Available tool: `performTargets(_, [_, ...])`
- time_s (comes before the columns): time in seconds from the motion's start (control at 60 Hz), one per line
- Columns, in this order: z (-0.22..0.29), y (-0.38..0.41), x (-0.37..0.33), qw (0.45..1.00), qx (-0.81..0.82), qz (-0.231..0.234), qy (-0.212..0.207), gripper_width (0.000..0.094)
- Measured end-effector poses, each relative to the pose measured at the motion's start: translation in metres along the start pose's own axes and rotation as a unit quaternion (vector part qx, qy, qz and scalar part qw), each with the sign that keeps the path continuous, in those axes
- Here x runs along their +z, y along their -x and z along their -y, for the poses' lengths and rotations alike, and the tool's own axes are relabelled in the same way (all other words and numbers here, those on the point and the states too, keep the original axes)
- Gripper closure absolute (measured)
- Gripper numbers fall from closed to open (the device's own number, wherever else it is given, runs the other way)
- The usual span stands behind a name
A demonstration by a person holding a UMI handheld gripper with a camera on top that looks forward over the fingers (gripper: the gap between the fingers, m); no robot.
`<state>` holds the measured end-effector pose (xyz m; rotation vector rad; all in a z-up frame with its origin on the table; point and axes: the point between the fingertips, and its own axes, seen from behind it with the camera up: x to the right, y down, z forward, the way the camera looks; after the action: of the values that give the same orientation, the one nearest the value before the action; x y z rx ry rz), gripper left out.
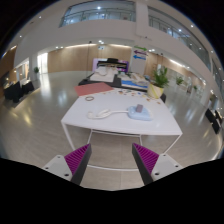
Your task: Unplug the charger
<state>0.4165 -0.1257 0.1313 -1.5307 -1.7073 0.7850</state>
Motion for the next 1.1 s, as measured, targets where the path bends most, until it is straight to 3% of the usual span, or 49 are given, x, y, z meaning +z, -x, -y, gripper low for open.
performTargets(0.25, [0.009,-0.084,0.044,0.998,0.038,-0.050,-0.028,0.0083])
performTargets(0.6, [0.058,-0.148,0.196,0.990,0.055,-0.052,-0.119,0.0081])
performTargets(0.767, [0.088,-0.171,0.269,0.987,0.053,-0.056,-0.143,0.0085])
performTargets(1.1, [0.123,-0.191,0.360,0.988,0.054,-0.047,-0.139,0.0079])
